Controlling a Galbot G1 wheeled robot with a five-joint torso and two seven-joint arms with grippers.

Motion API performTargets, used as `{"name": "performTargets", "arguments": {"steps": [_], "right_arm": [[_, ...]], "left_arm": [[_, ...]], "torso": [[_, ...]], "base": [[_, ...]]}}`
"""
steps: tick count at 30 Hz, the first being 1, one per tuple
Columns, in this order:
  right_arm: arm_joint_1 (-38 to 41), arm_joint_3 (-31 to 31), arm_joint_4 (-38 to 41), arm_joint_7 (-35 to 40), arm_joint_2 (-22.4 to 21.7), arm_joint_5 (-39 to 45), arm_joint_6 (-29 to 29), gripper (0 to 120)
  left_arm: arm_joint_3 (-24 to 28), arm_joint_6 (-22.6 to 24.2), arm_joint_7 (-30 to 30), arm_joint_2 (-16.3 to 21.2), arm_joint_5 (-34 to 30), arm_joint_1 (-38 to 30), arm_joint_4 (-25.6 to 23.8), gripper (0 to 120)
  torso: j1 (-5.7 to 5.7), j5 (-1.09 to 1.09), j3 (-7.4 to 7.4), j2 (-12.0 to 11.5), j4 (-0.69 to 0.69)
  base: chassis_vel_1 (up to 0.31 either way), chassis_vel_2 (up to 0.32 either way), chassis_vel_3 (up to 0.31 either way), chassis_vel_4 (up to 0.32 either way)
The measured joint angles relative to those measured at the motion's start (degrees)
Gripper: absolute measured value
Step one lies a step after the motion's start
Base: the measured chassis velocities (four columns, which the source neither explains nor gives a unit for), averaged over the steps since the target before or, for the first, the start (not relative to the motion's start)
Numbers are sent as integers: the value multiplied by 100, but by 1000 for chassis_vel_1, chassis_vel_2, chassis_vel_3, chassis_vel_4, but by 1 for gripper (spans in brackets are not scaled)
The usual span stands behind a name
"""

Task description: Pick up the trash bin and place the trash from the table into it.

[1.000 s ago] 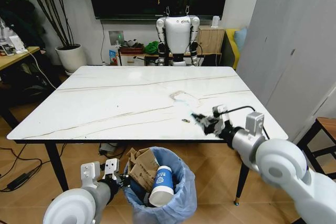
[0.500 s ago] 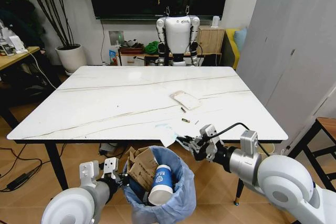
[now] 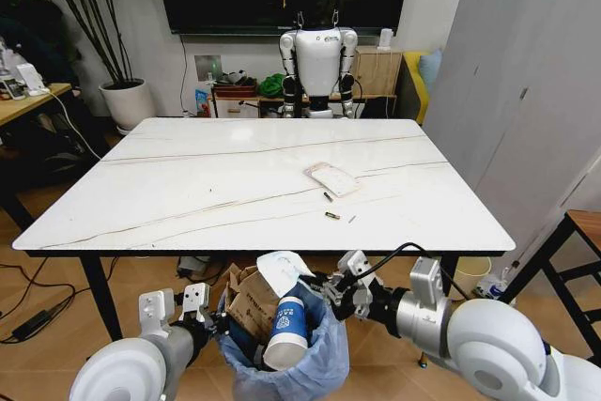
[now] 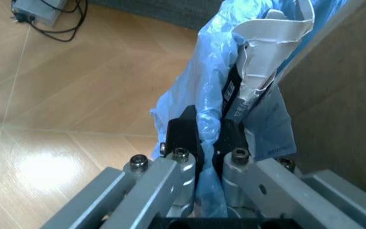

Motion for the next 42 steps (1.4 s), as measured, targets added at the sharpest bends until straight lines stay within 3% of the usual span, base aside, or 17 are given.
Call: {"name": "performTargets", "arguments": {"steps": [5,6,9,13,17,22,31,38,42], "right_arm": [[-9,-88,37,6,-29,-27,-1,30],[18,-142,46,8,-34,-27,-3,39],[34,-165,51,8,-32,-27,-4,44],[79,-148,55,11,-15,6,-3,64],[142,-29,24,71,31,112,8,74],[580,174,-245,757,224,644,97,95],[1067,246,-1240,1152,412,810,220,100],[1643,98,-2022,825,486,634,229,100],[1976,30,-2500,253,478,442,140,99]], "left_arm": [[18,0,-1,-27,0,-10,1,0],[23,0,-1,-34,1,-15,2,0],[23,0,-1,-35,1,-18,3,0],[16,0,-1,-15,-1,-16,3,0],[21,0,-1,-12,-3,-16,0,0],[85,0,2,-17,4,1,-19,0],[155,0,7,42,10,16,-52,0],[292,0,14,156,-25,-78,-43,0],[295,0,15,190,-66,-89,-49,0]], "torso": [[0,-1,0,0,0],[0,-1,0,0,0],[0,-1,0,0,0],[0,-1,0,0,0],[0,-1,0,0,0],[0,-1,0,0,0],[0,0,0,0,0],[0,0,0,0,1],[0,-1,0,0,-1]], "base": [[0,0,0,0],[0,0,0,0],[0,0,0,0],[0,0,0,0],[0,0,0,0],[0,0,0,0],[0,0,0,0],[0,0,0,0],[0,0,0,0]]}}
